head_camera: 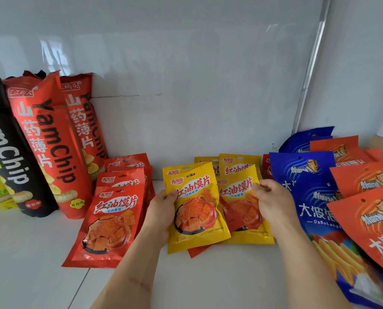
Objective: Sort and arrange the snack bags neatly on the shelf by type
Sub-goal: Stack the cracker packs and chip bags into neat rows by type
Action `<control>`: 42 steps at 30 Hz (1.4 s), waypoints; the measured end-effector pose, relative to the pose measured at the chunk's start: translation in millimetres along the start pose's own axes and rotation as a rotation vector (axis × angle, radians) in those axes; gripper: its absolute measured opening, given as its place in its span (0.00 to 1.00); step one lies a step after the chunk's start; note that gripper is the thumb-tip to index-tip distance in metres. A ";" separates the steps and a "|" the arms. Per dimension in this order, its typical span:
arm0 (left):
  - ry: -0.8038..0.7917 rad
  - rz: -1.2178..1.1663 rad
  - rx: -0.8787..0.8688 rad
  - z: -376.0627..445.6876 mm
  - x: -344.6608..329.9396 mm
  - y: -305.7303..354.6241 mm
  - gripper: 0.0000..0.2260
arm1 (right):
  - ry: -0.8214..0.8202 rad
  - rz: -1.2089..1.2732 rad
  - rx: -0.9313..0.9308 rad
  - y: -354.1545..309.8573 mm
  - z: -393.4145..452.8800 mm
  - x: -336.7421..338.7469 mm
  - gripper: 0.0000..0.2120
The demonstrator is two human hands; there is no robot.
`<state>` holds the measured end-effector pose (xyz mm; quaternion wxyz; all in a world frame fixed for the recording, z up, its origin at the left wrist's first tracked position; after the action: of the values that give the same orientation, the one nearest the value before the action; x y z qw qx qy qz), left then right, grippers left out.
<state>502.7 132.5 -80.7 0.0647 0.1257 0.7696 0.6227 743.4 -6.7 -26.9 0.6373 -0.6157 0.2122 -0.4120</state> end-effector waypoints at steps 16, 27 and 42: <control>0.142 -0.169 -0.125 -1.3 9.6 26.3 0.08 | 0.131 0.116 0.216 -22.1 10.2 48.9 0.15; 0.020 -0.339 -0.075 -13.7 -12.8 25.0 0.12 | -0.144 -0.189 0.174 -22.1 -16.2 -58.5 0.17; 0.076 -0.271 -0.065 0.1 9.9 16.5 0.07 | 0.007 -0.297 0.046 5.6 26.8 -42.6 0.23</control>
<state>495.1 138.5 -64.1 0.1230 -0.0049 0.7610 0.6370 741.4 42.6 -38.3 0.5825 -0.6240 0.1116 -0.5089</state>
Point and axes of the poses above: each hand's wrist, its own z-axis towards the middle knuckle, its own x-axis out of the back of the hand, y = z × x, the point moved 8 cm from there along z, towards the middle knuckle, and after that the axes turned 8 degrees about z, right-handed, at the moved point
